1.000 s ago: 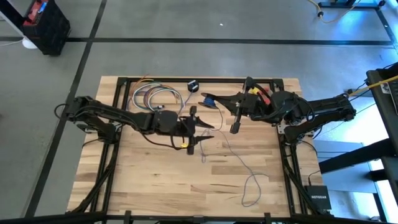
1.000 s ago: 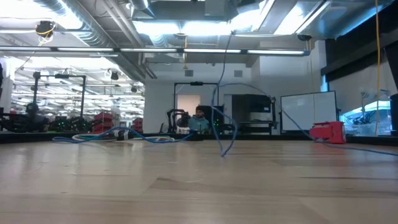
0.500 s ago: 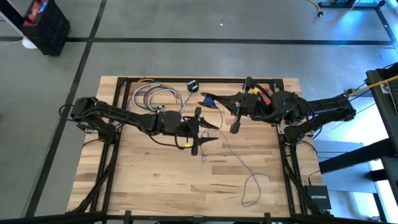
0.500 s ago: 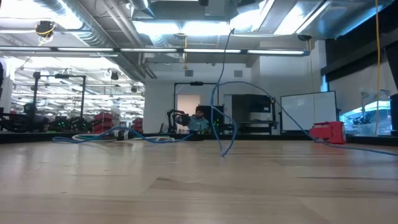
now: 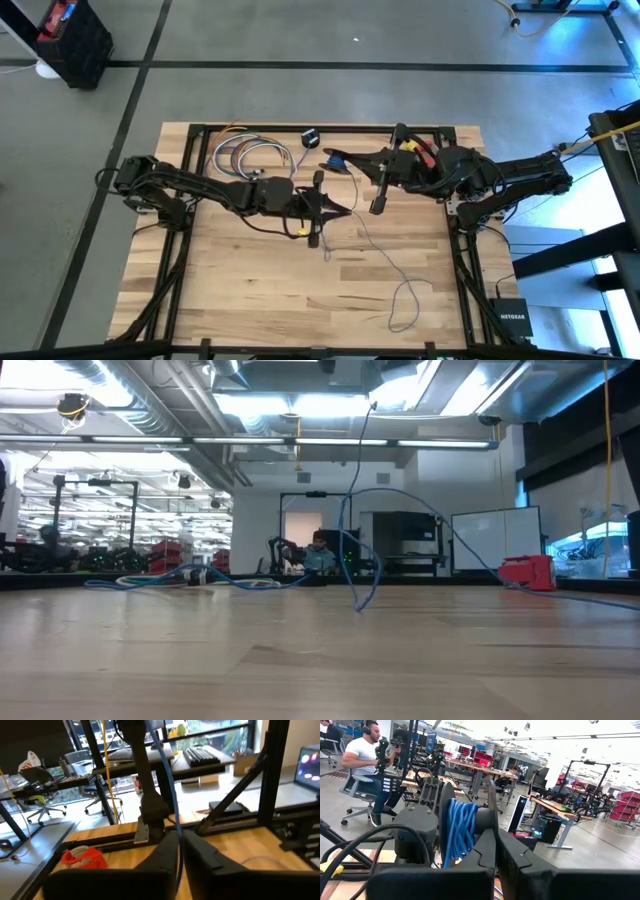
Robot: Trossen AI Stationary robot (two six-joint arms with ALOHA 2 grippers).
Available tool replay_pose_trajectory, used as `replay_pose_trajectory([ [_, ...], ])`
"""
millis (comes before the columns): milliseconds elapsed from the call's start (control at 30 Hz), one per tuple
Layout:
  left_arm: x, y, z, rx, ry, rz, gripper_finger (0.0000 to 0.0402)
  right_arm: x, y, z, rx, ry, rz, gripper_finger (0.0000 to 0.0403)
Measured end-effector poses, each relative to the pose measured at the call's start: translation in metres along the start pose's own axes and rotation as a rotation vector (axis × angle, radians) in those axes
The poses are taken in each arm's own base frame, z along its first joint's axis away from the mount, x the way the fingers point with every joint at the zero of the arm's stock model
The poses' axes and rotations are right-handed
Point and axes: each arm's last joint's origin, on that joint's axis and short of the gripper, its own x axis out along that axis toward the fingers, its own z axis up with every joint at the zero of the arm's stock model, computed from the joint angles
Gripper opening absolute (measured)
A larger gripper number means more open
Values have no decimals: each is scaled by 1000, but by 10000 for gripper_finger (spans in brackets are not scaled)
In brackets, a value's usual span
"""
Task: Coil cords
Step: Coil the blue wire onto the black spool
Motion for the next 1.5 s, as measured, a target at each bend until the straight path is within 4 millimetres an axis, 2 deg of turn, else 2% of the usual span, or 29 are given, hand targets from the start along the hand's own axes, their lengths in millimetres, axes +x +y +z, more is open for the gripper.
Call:
replay_pose_trajectory([
  [200,-2,2,-11,36,147,106,4,-4,6,0,-28,13,18,5],
  [333,-15,8,-9,75,251,236,6,-10,15,1,-86,41,-4,5],
  [633,-61,19,11,101,376,354,4,-29,41,-5,-160,155,39,5],
  [800,-88,25,28,71,360,366,4,-34,46,-13,-186,224,43,5],
  [967,-116,31,44,23,318,376,2,-34,50,-30,-217,295,49,5],
  [1167,-131,33,58,-41,220,318,2,-22,45,-54,-246,366,-13,5],
  [1500,-119,32,61,-60,150,305,2,31,39,-103,-288,478,-109,5],
])
